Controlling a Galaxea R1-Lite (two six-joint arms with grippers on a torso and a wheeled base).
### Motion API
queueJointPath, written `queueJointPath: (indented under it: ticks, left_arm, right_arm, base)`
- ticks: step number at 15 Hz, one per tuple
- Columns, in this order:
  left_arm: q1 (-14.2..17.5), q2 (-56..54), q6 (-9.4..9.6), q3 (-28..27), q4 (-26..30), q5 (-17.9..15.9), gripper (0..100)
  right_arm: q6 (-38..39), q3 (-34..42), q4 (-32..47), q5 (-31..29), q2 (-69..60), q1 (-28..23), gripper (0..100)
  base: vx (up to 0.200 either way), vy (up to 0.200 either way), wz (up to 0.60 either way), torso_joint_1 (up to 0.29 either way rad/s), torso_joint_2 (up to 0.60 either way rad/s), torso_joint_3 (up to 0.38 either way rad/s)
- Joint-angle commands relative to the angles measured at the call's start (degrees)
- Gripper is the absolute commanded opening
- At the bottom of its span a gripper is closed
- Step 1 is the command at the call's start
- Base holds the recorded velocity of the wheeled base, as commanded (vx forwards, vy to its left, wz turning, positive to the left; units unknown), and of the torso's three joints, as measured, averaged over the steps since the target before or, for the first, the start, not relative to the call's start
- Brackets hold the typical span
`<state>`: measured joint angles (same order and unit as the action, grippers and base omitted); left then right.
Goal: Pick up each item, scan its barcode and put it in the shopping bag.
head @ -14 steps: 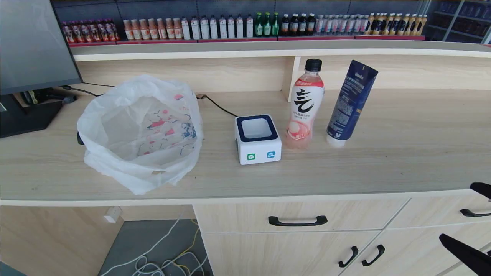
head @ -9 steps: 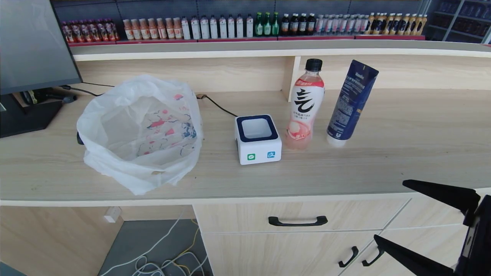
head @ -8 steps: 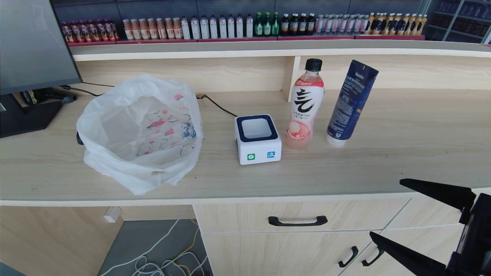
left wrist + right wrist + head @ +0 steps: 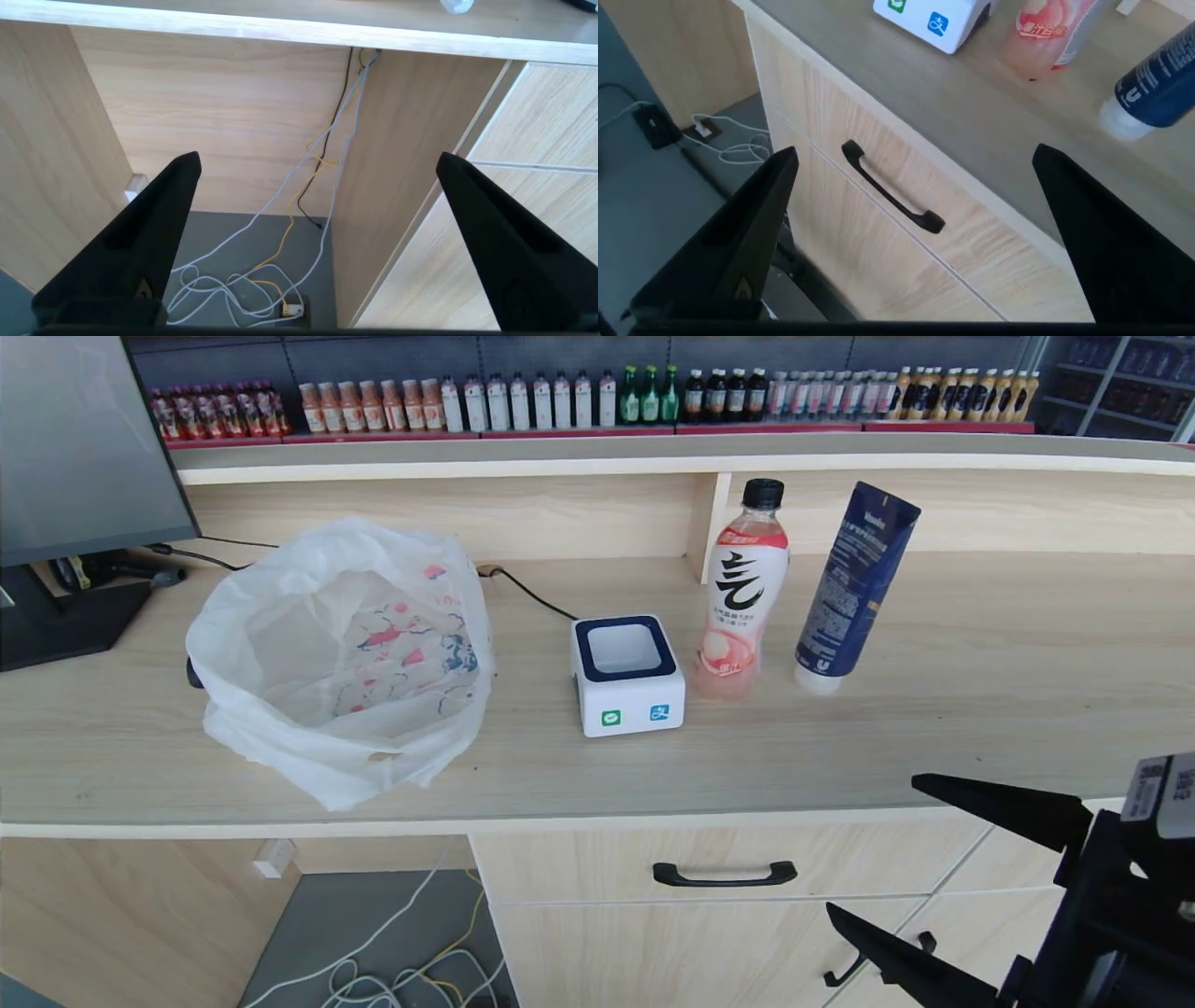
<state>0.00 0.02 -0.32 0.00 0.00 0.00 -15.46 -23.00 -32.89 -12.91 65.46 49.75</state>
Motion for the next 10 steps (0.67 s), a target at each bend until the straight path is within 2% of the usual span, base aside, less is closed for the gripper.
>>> queueJointPath:
  ticks: [1, 3, 5, 6, 8, 10]
  left_arm:
    - [0.00, -0.02, -0.03, 0.00, 0.00, 0.00, 100]
    - [0.00, -0.02, -0.03, 0.00, 0.00, 0.00, 100]
    - [0.00, -0.02, -0.03, 0.00, 0.00, 0.00, 100]
    - [0.00, -0.02, -0.03, 0.00, 0.00, 0.00, 100]
    - [0.00, -0.02, -0.03, 0.00, 0.00, 0.00, 100]
    - [0.00, -0.02, -0.03, 0.00, 0.00, 0.00, 100]
  right_arm:
    - [2.19, -2.22, -5.78, -4.76, 6.17, 5.27, 100]
    - [4.56, -2.31, -18.09, -9.41, 13.02, 6.15, 100]
    - [4.91, 1.21, -30.39, -12.05, 17.24, 6.15, 100]
    - [4.91, 2.70, -34.17, -12.93, 18.30, 6.15, 100]
    - [5.70, 1.91, -34.43, -14.95, 19.18, 6.06, 100]
    - [10.89, -2.13, -34.70, -15.30, 22.16, 6.06, 100]
  base:
    - [0.000, 0.000, 0.00, 0.000, 0.00, 0.000]
    - [0.000, 0.000, 0.00, 0.000, 0.00, 0.000]
    - [0.000, 0.000, 0.00, 0.000, 0.00, 0.000]
    - [0.000, 0.000, 0.00, 0.000, 0.00, 0.000]
    - [0.000, 0.000, 0.00, 0.000, 0.00, 0.000]
    - [0.000, 0.000, 0.00, 0.000, 0.00, 0.000]
